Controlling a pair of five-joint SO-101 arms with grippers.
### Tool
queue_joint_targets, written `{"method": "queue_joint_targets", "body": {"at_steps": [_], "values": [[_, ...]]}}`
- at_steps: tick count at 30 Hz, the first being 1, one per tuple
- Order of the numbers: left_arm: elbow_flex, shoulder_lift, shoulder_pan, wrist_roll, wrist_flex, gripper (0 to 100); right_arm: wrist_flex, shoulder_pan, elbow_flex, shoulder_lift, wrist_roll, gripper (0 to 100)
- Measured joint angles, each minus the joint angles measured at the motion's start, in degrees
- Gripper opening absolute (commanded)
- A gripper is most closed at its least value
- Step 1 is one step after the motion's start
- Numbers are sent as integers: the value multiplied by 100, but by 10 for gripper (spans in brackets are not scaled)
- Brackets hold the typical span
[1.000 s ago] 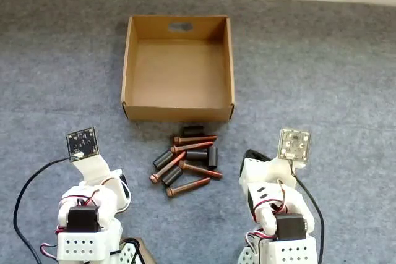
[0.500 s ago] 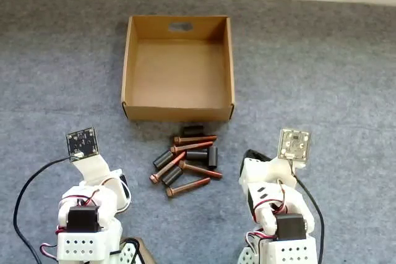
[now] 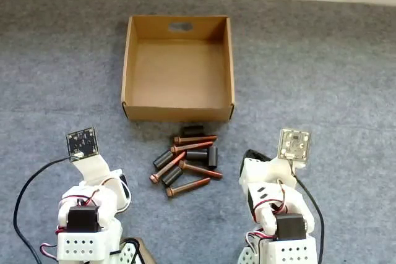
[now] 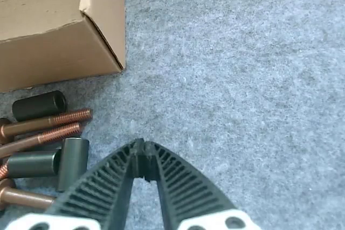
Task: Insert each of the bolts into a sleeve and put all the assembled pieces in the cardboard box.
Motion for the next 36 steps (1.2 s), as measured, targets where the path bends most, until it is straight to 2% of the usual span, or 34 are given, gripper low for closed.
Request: {"method": "queue_joint_targets", "body": {"at_steps": [7,13,20,24,31,36], "values": [[0,0,0,0,0,8,0,0,0,0,0,9],[0,0,0,0,0,8,0,-615,0,0,0,9],[0,0,0,0,0,8,-378,-800,0,0,9,9],[0,0,0,0,0,8,-290,-721,-53,0,642,9],[0,0,0,0,0,8,624,-589,-2013,9,1011,9],[0,0,0,0,0,8,835,-448,-3349,1020,1055,9]]}}
